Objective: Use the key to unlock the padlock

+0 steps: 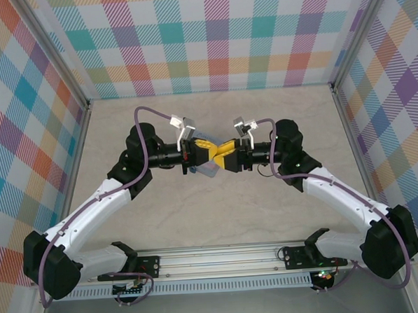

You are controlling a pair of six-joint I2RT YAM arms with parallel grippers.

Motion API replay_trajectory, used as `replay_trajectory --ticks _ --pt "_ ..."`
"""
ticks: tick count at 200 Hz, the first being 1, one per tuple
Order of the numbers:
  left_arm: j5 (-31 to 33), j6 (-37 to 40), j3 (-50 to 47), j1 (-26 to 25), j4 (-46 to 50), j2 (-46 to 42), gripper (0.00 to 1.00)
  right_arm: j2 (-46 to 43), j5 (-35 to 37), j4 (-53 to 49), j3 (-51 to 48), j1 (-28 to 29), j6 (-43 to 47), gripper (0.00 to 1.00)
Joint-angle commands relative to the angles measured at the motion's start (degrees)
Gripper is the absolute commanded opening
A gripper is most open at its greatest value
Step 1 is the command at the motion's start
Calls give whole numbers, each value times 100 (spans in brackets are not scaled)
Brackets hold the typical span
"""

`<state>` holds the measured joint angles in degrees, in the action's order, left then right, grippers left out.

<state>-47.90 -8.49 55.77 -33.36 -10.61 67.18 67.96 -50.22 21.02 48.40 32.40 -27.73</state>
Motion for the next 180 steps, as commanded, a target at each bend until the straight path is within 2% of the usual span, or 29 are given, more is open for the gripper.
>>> replay_trajectory --ticks 1,129,174,180 --pt "112 17 119 -74 -112 -19 0 34 -122 297 -6 47 -24 45" --pt "336 -82 22 -74 -248 -50 0 -63 36 149 -129 63 41 6" --pt "458 -74 2 -74 -258 -68 0 -233 291 -192 -171 58 264 1" --pt "514 -74 -8 -74 -257 -82 7 -248 343 -313 -160 61 320 1"
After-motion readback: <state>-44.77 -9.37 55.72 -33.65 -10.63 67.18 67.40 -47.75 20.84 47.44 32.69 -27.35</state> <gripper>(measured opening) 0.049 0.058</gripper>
